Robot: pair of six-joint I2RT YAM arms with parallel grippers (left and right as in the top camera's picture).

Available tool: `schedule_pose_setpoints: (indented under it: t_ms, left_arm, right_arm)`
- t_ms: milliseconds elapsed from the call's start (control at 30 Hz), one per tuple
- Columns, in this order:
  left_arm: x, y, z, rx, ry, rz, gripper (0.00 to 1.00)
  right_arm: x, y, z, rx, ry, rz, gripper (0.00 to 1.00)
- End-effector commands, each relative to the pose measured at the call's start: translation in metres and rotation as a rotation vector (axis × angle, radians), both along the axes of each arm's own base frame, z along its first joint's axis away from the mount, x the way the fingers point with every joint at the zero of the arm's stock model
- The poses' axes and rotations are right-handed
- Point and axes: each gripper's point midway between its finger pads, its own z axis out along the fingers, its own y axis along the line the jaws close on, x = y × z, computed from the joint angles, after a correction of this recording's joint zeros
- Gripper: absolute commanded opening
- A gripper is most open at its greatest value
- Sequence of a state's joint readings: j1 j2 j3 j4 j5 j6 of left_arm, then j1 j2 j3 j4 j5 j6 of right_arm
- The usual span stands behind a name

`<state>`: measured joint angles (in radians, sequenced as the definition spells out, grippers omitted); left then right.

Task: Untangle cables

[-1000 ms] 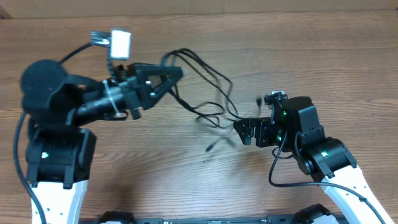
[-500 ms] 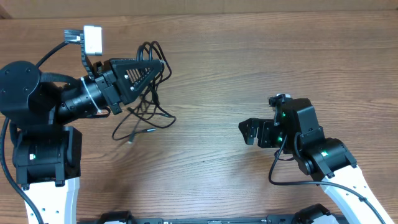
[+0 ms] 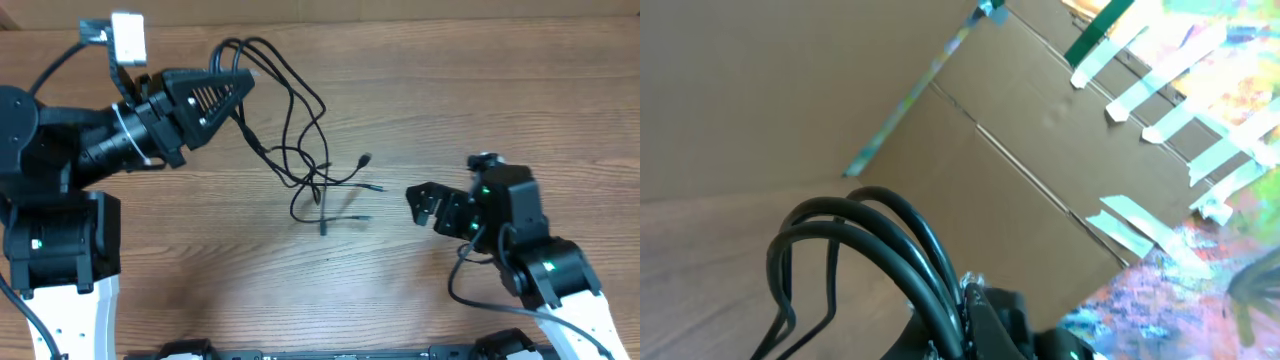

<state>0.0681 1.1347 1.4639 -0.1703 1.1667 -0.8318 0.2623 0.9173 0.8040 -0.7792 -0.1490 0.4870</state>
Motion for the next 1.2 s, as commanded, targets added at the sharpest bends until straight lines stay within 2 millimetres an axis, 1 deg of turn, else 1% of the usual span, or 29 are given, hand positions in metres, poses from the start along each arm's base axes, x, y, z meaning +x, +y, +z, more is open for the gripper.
schedule_pose_setpoints:
  t_ms: [0,67,100,133,167,200,233,267,300,333,367,400,433,467,500,667,800,900,1033,1167]
  left_arm:
    - [0.015,0.003,0.019,-0.013,-0.039,0.061,0.04]
    - [0.02,-0.003,0.019,-0.016,-0.042,0.054,0.04]
    - [0.022,-0.008,0.016,-0.011,-0.043,0.04,0.08]
    - [0.023,-0.016,0.012,0.002,-0.052,0.016,0.15]
    - [0.024,-0.021,0.008,0.011,-0.05,0.002,0.2]
    - [0.025,-0.027,0.002,0.023,-0.039,-0.017,0.29]
    - [0.026,-0.033,-0.005,0.036,-0.026,-0.037,0.44]
    - [0.028,-0.039,-0.014,0.053,-0.012,-0.056,0.62]
    - [0.03,-0.044,-0.023,0.07,0.007,-0.069,0.69]
    - [0.036,-0.05,-0.043,0.102,0.066,-0.071,0.79]
    - [0.042,-0.05,-0.056,0.119,0.117,-0.043,0.85]
    - [0.047,-0.049,-0.064,0.133,0.147,-0.017,0.88]
    - [0.052,-0.046,-0.072,0.151,0.174,0.015,0.94]
    - [0.056,-0.042,-0.08,0.173,0.197,0.052,0.97]
    - [0.06,-0.038,-0.088,0.197,0.218,0.09,1.0]
    - [0.067,-0.024,-0.114,0.278,0.288,0.192,1.0]
    - [0.066,-0.012,-0.139,0.362,0.361,0.255,1.0]
    - [0.061,-0.012,-0.146,0.388,0.377,0.241,1.0]
    - [0.06,-0.013,-0.146,0.385,0.379,0.234,1.0]
    - [0.059,-0.009,-0.153,0.411,0.398,0.253,1.0]
  right_arm:
    - [-0.005,-0.009,0.019,0.026,-0.075,-0.036,1.0]
    - [-0.007,-0.01,0.026,0.031,-0.104,-0.034,1.0]
    - [-0.008,-0.01,0.029,0.034,-0.114,-0.034,1.0]
    - [-0.009,-0.01,0.032,0.037,-0.125,-0.034,1.0]
    - [-0.009,-0.01,0.033,0.038,-0.131,-0.034,1.0]
    - [-0.009,-0.01,0.034,0.039,-0.133,-0.033,1.0]
    - [-0.009,-0.01,0.034,0.039,-0.134,-0.034,1.0]
    - [-0.009,-0.01,0.034,0.039,-0.134,-0.034,1.0]
    - [-0.009,-0.01,0.034,0.039,-0.133,-0.033,1.0]
    - [-0.009,-0.01,0.034,0.039,-0.133,-0.033,1.0]
    - [-0.01,-0.01,0.034,0.039,-0.133,-0.033,1.0]
    - [-0.01,-0.01,0.033,0.039,-0.131,-0.033,1.0]
    - [-0.01,-0.01,0.033,0.038,-0.13,-0.033,1.0]
    - [-0.01,-0.011,0.032,0.038,-0.127,-0.033,1.0]
    - [-0.011,-0.011,0.032,0.037,-0.126,-0.033,1.0]
    - [-0.01,-0.011,0.032,0.037,-0.127,-0.034,1.0]
    - [-0.01,-0.011,0.032,0.037,-0.127,-0.033,1.0]
    - [-0.01,-0.011,0.033,0.038,-0.128,-0.034,1.0]
    - [-0.01,-0.01,0.033,0.038,-0.131,-0.033,1.0]
    - [-0.01,-0.011,0.033,0.036,-0.132,-0.031,1.0]
